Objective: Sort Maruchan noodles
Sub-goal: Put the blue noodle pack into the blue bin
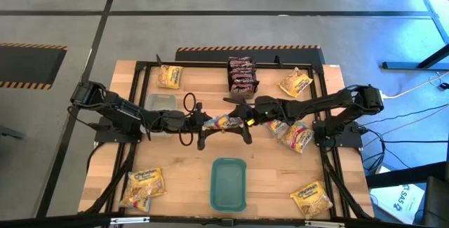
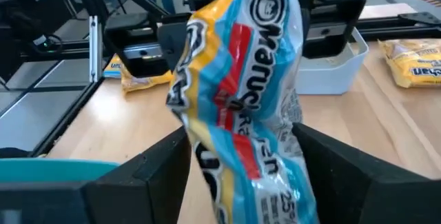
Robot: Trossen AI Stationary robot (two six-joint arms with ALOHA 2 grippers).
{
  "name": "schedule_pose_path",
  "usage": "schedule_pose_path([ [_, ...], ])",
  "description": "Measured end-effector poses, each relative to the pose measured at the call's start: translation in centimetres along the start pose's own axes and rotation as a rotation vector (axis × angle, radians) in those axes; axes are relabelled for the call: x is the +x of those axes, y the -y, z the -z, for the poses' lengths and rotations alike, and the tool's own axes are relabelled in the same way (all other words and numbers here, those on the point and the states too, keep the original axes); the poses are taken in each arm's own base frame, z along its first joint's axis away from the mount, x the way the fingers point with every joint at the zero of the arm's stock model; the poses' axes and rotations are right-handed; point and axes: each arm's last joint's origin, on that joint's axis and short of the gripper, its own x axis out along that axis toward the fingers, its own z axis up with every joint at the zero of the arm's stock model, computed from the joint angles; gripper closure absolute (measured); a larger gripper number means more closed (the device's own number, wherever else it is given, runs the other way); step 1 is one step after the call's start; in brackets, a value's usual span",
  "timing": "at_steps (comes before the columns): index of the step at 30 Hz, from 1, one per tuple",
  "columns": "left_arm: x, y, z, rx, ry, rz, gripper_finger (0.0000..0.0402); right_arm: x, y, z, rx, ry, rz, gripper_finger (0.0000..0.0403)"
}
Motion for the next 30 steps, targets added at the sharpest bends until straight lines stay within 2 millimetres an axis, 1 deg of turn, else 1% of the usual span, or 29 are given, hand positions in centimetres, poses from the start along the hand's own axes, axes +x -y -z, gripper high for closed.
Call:
schedule_pose_path([
  [4, 0.0, 0.0, -0.1, -0.002, 0.007, -0.001, 0.0251, 0.3, 0.1, -0.3, -0.027, 0.006, 0.024, 0.019],
  [8, 0.0, 0.0, -0.1, -0.003, 0.011, -0.015, 0.0239, 0.3, 0.1, -0.6, -0.055, 0.014, 0.035, 0.0246],
  [13, 0.0, 0.2, 0.0, 0.002, -0.007, 0.023, 0.0204, 0.3, 0.1, -0.5, -0.053, 0.003, 0.033, 0.0318],
  [16, -0.1, 0.5, 0.3, -0.013, -0.04, 0.05, 0.0186, 0.2, 0.0, -0.4, -0.051, -0.017, 0.015, 0.0322],
  [18, -0.6, 0.7, 0.6, -0.027, -0.11, 0.052, 0.0181, -0.2, -0.1, -0.4, -0.047, -0.038, 0.021, 0.0322],
  [20, -1.2, 0.7, 1.0, -0.046, -0.19, 0.05, 0.0179, -0.9, -0.2, -0.8, -0.045, -0.044, 0.031, 0.032],
  [22, -2.0, 0.9, 1.2, -0.068, -0.268, 0.052, 0.0179, -1.5, -0.4, -1.2, -0.031, -0.051, 0.03, 0.031],
  [24, -2.9, 1.1, 1.1, -0.084, -0.313, 0.057, 0.0178, -2.1, -0.9, -1.4, -0.015, -0.066, 0.022, 0.0303],
  [27, -3.9, 1.6, 1.1, -0.093, -0.364, 0.072, 0.0178, -2.4, -2.3, -1.5, -0.012, -0.079, -0.032, 0.0311],
  [30, -4.4, 2.1, 1.0, -0.091, -0.365, 0.089, 0.0178, -2.4, -4.0, -1.3, -0.002, -0.097, -0.113, 0.0322],
])
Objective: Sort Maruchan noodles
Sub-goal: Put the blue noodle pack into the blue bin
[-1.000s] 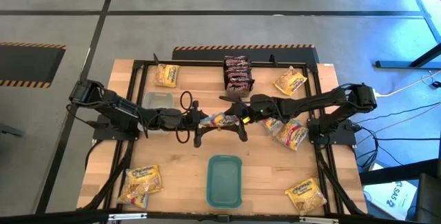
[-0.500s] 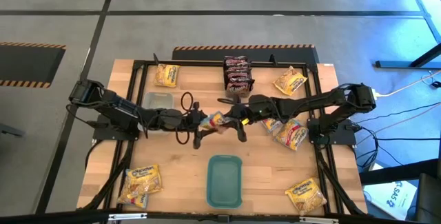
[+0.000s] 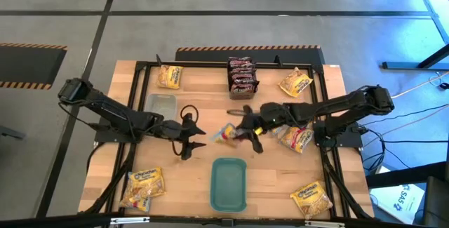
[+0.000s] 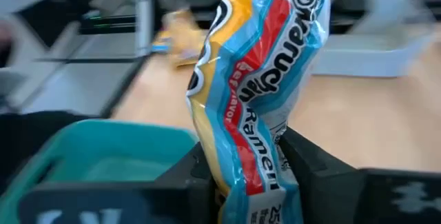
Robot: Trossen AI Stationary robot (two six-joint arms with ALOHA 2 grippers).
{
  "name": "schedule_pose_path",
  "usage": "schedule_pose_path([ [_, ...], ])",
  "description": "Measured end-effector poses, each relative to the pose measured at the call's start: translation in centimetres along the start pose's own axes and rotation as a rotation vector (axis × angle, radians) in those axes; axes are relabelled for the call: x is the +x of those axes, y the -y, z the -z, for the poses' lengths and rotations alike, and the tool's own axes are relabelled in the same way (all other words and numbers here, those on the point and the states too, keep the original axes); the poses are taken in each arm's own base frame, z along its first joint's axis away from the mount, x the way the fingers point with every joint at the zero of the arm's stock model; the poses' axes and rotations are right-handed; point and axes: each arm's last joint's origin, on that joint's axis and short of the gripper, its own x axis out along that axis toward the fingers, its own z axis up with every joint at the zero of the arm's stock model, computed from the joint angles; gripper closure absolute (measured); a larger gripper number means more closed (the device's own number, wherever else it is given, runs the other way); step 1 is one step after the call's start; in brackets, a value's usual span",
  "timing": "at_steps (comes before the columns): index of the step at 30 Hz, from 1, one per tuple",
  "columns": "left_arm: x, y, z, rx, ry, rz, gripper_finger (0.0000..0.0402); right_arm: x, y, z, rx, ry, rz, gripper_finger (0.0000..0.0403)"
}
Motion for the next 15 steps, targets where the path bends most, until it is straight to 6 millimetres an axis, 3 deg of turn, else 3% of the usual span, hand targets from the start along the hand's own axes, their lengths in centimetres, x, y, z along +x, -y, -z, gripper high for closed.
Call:
schedule_pose_path([
  [6, 0.0, 0.6, 0.4, -0.017, -0.01, 0.001, 0.0178, 0.4, -3.4, 0.3, 0.051, -0.013, -0.091, 0.0311],
  [15, -0.5, 2.3, 0.9, -0.103, -0.017, 0.065, 0.0178, 1.5, -7.9, -1.2, 0.043, -0.117, 0.025, 0.0322],
])
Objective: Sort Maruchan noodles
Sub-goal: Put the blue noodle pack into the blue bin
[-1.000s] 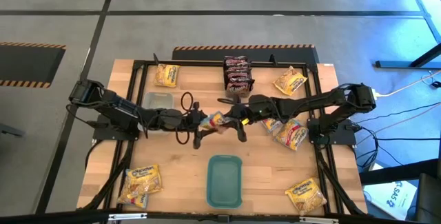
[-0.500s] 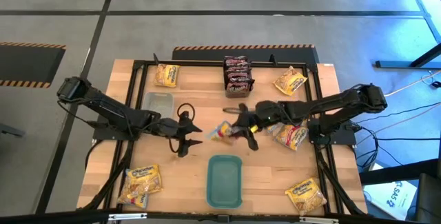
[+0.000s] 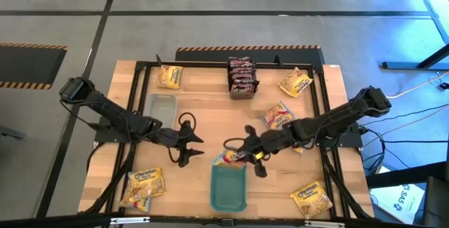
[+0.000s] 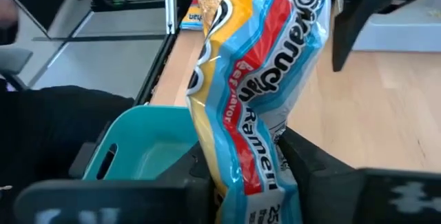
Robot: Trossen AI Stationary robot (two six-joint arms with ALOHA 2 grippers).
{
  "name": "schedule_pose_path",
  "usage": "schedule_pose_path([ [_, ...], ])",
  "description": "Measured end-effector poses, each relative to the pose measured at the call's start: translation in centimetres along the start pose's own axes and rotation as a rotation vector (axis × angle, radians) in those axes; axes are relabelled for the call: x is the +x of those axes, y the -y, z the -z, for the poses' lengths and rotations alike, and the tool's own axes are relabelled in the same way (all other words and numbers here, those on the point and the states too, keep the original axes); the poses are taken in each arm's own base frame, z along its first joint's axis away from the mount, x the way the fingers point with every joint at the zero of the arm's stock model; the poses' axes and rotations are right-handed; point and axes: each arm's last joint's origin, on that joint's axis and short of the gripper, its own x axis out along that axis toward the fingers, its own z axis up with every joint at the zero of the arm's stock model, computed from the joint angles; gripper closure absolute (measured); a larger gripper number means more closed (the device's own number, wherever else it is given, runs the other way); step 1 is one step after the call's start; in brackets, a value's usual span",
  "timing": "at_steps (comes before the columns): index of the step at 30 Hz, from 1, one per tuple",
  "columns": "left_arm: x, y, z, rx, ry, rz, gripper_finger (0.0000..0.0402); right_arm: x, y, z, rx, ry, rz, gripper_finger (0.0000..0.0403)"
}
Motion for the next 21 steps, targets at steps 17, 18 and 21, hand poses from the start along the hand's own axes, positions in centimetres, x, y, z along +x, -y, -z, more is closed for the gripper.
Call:
schedule_pose_path([
  [17, -1.0, 2.7, 1.5, -0.012, -0.023, 0.075, 0.0178, 6.5, -2.5, 1.1, -0.047, -0.348, 0.164, 0.0309],
  [18, -1.1, 2.8, 1.5, -0.01, -0.02, 0.073, 0.0178, 6.7, -2.4, 1.4, -0.051, -0.373, 0.171, 0.0308],
  [21, -1.1, 3.0, 1.6, -0.005, -0.017, 0.069, 0.0178, 7.2, -2.4, 2.0, -0.059, -0.402, 0.178, 0.0313],
])
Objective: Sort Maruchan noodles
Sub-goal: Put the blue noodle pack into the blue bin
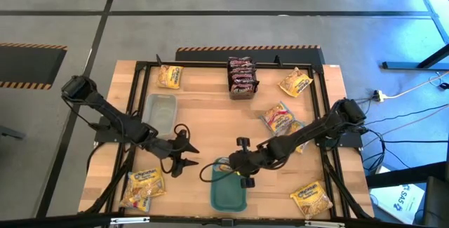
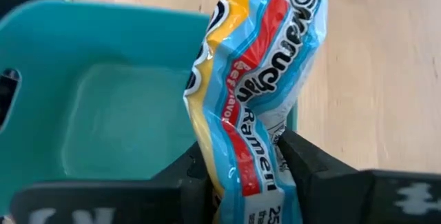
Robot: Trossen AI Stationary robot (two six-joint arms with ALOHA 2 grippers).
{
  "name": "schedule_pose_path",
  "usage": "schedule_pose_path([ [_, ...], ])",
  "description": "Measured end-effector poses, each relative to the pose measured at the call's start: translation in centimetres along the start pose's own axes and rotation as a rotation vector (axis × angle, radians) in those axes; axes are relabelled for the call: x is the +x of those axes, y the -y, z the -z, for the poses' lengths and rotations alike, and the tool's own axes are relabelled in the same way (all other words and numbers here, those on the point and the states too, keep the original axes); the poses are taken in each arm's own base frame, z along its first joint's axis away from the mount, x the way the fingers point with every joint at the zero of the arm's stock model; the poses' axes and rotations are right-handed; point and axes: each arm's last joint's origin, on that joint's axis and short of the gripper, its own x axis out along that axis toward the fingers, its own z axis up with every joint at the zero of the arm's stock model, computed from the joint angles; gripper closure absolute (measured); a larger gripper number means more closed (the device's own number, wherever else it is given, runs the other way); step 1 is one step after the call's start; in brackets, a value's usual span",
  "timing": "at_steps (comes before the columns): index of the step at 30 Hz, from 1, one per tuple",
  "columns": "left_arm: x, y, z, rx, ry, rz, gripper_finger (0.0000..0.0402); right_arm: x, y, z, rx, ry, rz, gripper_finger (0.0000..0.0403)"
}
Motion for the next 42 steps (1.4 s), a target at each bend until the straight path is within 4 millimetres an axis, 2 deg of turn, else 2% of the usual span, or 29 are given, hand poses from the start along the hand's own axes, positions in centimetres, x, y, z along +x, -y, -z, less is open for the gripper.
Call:
schedule_pose_path([
  [6, 0.0, -0.1, 0.0, 0.006, 0.011, -0.02, 0.0178, 0.7, 0.0, 0.5, -0.008, -0.045, 0.013, 0.0318],
  [16, 0.0, -0.1, -0.1, 0.012, 0.026, -0.032, 0.0178, 3.4, 0.5, 1.3, 0.008, -0.102, 0.029, 0.0297],
  [26, 0.0, -0.1, -0.1, 0.017, 0.025, -0.032, 0.0178, 3.6, 0.7, 1.3, 0.066, -0.122, -0.008, 0.029],
  [32, 0.0, -0.1, -0.1, 0.022, 0.025, -0.032, 0.0178, 3.3, 0.8, 1.2, 0.068, -0.12, -0.023, 0.0225],
  [36, 0.0, -0.1, -0.1, 0.023, 0.025, -0.032, 0.0178, 2.3, 1.0, 0.1, 0.078, -0.087, -0.065, 0.0181],
  [42, 0.0, -0.1, -0.1, 0.022, 0.027, -0.035, 0.0178, 0.1, 0.9, -1.4, 0.007, -0.055, -0.076, 0.0153],
])
